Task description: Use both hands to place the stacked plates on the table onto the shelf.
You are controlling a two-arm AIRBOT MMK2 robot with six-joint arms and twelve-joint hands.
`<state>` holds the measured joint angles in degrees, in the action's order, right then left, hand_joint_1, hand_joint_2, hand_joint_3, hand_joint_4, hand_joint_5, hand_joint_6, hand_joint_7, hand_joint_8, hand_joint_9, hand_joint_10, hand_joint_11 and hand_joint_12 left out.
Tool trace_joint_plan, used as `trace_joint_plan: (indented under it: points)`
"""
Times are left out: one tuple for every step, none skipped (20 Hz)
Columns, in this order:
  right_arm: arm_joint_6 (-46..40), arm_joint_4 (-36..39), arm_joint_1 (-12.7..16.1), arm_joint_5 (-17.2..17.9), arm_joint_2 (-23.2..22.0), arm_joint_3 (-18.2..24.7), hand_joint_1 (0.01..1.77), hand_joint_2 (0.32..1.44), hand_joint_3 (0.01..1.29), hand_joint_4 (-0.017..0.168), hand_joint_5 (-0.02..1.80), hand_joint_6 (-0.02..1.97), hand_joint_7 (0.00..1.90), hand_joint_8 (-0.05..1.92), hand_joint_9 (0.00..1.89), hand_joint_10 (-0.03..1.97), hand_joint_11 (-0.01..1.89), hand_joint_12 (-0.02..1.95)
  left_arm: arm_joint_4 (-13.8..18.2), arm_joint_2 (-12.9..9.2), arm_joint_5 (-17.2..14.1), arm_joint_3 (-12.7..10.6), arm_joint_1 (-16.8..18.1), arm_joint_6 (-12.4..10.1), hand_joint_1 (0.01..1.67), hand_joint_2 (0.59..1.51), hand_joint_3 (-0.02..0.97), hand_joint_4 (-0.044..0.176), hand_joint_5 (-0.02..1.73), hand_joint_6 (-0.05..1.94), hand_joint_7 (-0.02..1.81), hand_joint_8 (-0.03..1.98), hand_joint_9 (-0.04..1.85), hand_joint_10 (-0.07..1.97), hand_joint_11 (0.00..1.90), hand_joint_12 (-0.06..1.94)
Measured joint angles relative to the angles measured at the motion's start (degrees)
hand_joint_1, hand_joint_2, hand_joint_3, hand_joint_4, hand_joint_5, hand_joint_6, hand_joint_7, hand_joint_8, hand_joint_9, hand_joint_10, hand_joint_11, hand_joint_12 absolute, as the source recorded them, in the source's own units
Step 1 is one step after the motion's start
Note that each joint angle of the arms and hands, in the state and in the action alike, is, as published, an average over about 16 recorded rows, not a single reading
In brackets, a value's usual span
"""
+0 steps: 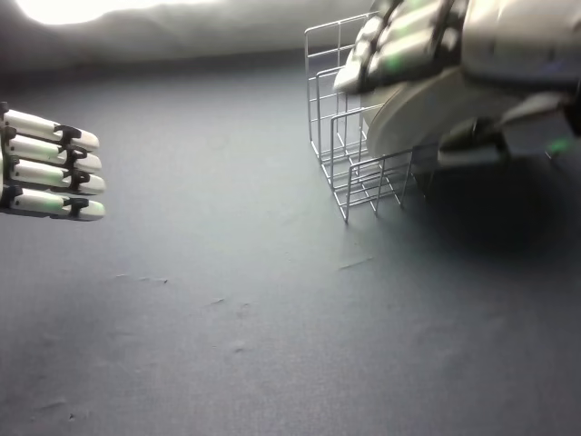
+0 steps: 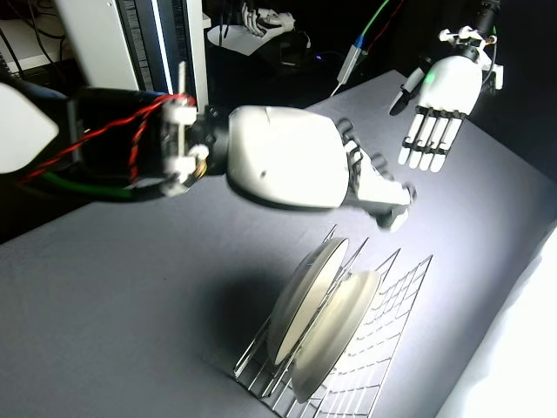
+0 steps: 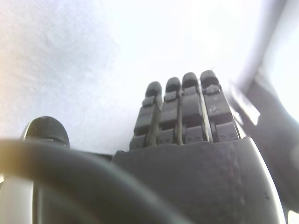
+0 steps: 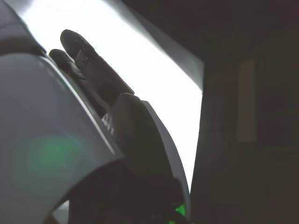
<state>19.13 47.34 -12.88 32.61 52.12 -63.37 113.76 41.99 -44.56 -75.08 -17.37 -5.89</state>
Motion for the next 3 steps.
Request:
trace_joint_plan:
  points:
    - [0.07, 1.53, 0.23, 0.29, 0.10, 0.14, 1.03, 1.07, 0.01, -0.001, 0.52, 0.01, 0.56, 0.01, 0.54, 0.02, 0.03, 1.25, 0.01, 0.03, 0.01, -0.10, -0.06, -0.01, 0.02, 1.120, 0.011, -0.002, 0.08, 0.02, 0.07, 0.01, 0.05, 0.01, 0.03, 0.01]
    - [0.16, 3.11, 0.40, 0.61, 0.21, 0.29, 1.03, 1.07, 0.01, 0.000, 0.52, 0.01, 0.56, 0.01, 0.54, 0.02, 0.03, 1.25, 0.04, 0.07, 0.00, -0.22, -0.10, -0.01, 0.02, 1.120, 0.011, -0.002, 0.08, 0.02, 0.08, 0.01, 0.05, 0.01, 0.03, 0.01]
    - [0.26, 4.78, 0.50, 0.96, 0.33, 0.43, 1.03, 1.07, 0.01, 0.001, 0.52, 0.01, 0.56, 0.01, 0.54, 0.02, 0.03, 1.26, 0.04, 0.12, -0.01, -0.37, -0.12, -0.01, 0.02, 1.119, 0.011, -0.002, 0.09, 0.02, 0.08, 0.01, 0.06, 0.01, 0.03, 0.01]
